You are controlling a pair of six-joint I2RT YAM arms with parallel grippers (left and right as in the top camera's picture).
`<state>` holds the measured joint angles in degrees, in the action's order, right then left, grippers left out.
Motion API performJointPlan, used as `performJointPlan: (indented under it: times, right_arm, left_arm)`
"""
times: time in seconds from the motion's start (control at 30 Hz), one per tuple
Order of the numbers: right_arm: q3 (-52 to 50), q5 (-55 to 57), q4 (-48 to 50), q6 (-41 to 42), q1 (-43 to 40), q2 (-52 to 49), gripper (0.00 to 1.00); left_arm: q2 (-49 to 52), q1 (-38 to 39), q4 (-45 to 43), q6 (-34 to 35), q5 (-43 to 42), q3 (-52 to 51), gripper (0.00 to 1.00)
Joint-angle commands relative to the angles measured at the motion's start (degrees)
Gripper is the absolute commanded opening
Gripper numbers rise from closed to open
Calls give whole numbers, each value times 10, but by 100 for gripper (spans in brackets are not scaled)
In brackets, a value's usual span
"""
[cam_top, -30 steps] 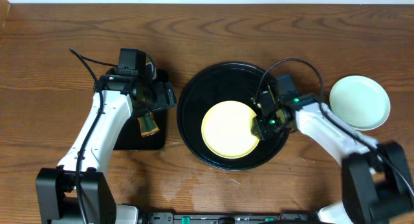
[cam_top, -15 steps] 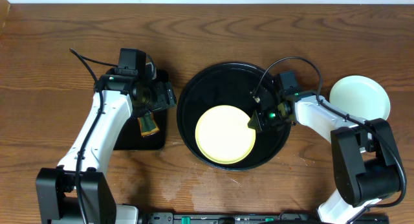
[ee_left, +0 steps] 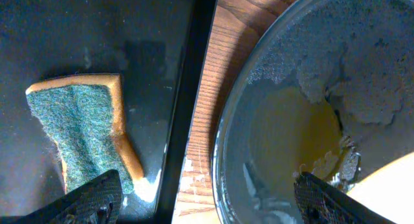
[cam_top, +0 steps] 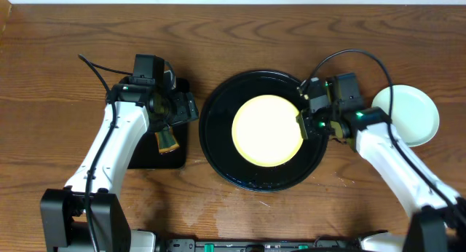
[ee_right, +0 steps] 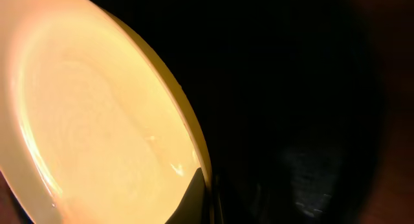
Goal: Clean dirty plates on tray and stack at the side
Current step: 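Tilt the yellow plate up on edge with the right gripper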
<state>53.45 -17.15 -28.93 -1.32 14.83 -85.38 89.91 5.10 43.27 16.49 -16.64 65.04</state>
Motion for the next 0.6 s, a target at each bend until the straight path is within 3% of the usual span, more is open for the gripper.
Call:
performJointPlan:
  times: [0.0,0.57]
  right_arm:
    - [1,69,-2,-11,13,42,1]
    - [1,456,-2,-11,216,159,1]
  left_arm:
    - [0,1,1,-2,-7,8,86]
    - [0,1,1,-2,-7,8,86]
